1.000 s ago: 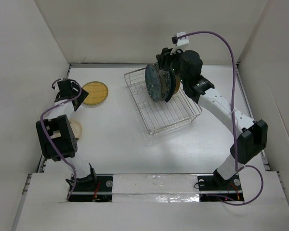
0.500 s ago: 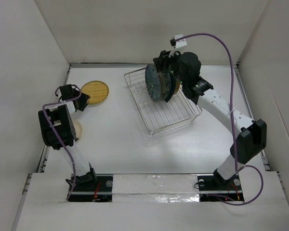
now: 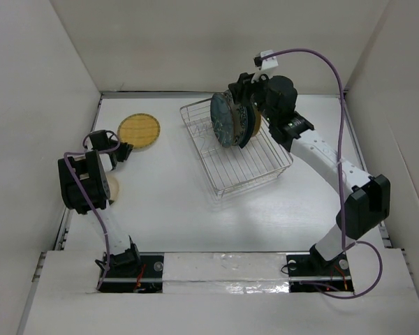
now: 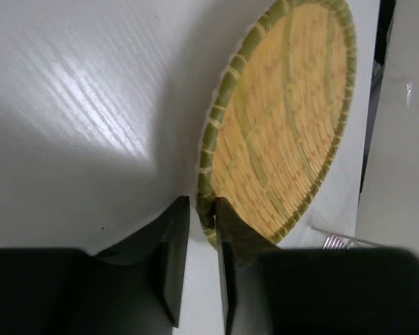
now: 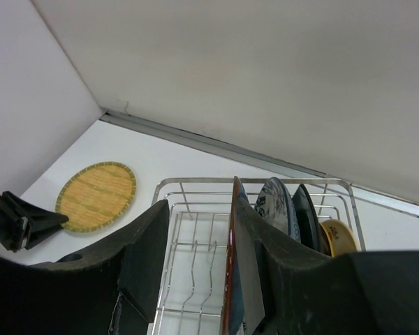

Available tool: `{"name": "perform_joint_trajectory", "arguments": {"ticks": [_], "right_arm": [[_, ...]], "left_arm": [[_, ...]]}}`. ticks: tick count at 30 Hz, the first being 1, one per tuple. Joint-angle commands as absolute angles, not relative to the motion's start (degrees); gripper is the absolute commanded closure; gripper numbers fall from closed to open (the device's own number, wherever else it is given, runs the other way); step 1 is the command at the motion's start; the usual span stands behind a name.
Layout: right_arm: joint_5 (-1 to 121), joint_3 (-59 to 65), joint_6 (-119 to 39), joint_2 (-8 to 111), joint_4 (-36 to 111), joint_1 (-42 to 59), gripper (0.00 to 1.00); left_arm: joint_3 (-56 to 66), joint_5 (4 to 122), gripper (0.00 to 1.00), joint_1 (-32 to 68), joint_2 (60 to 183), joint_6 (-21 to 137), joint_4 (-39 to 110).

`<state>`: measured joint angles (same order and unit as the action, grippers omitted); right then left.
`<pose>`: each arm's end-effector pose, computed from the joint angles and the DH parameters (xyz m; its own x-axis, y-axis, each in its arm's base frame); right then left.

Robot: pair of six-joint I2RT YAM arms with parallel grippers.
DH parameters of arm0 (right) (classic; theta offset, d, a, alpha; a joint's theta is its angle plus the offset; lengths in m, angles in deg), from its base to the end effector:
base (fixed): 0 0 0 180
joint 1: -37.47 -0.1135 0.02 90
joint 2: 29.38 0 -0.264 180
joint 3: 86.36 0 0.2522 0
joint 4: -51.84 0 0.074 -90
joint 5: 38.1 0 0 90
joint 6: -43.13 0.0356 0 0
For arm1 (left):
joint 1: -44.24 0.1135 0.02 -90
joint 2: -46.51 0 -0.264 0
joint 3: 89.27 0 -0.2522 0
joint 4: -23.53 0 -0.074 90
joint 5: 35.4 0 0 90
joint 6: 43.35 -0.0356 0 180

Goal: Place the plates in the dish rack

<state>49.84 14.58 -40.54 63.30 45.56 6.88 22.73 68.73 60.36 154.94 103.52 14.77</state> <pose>0.3376 0.1981 0.4172 -0.0231 0.1143 -0.9932 -0.4780 0.8713 0.1114 0.3750 0.0993 0.1434 -0.2173 -0.9081 -0.3578 -0.4605 0.4186 -0.7828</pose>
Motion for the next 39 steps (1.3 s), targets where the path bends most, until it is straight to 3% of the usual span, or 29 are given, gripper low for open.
{"name": "perform_joint_trajectory", "arguments": {"ticks": [1,2,8,19,31,39], "right_arm": [[51.28,14.15,-39.75,60.27,49.59,7.06,0.52],[51.55,14.06,-39.67,60.09,49.59,7.06,0.52],[51.55,13.53,-39.32,58.95,49.59,7.06,0.52],[67.45,14.15,-31.94,60.70,51.43,7.06,0.42],[77.21,23.97,-25.96,74.84,48.38,3.54,0.24],[77.13,29.26,-26.48,81.36,43.96,3.02,0.11]], "left_arm": [[24.50,68.48,0.88,59.88,155.50,104.84,12.69],[24.59,68.57,1.00,59.88,155.50,104.75,12.51],[25.81,67.69,1.00,59.88,149.10,101.76,11.64],[29.86,72.78,1.00,60.58,129.16,100.44,9.35],[35.57,83.24,1.00,60.58,109.91,99.83,9.96],[37.07,92.29,1.00,60.58,100.13,101.49,10.58]]}}
